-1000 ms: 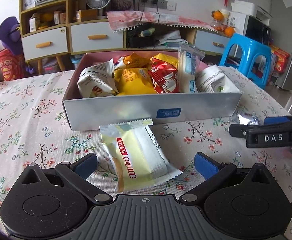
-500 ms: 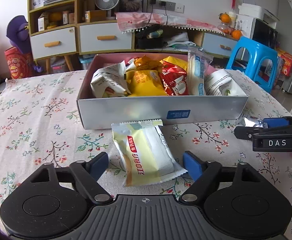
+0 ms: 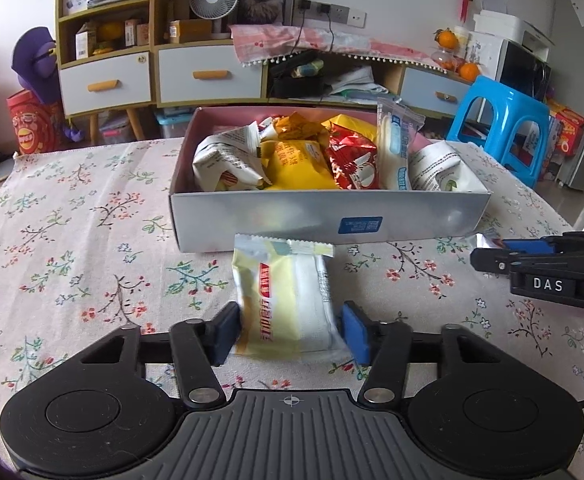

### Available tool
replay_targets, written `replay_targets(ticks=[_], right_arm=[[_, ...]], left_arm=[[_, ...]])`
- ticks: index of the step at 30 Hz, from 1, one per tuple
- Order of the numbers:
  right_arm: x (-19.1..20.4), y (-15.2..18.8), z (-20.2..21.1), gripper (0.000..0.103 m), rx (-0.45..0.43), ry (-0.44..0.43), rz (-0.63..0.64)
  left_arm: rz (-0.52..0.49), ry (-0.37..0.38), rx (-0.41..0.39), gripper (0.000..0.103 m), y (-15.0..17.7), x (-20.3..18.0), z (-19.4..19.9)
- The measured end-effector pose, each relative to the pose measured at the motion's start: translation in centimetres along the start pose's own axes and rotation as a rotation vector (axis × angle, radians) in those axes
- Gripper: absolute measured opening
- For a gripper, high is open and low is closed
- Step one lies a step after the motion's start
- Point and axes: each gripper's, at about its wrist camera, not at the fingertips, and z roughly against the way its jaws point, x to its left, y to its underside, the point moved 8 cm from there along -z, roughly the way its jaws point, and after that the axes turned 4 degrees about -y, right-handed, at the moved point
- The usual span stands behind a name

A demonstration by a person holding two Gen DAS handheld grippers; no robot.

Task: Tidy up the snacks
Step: 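Grasp the cream pastry packet with left tool while right grasps silver truffle packet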

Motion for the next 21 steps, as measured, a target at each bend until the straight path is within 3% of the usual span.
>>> replay_targets(ticks=[3, 15, 21], right_arm=[[0.6, 0.0, 0.1, 0.017, 0.004, -0.014, 0.016], [2.3, 0.2, 1.0, 0.014, 0.057, -0.088, -0.01], [2.9, -0.2, 1.6, 0.014, 0.074, -0.138, -0.064]], left_arm=[[0.005, 0.012, 0.004, 0.048, 0.0, 0.2, 0.1], [0.055, 0.053, 0.03, 0.046, 0.3, 1.3, 0.7], [0.136, 0.074, 0.061, 0.046, 0.3, 2.3, 1.0]])
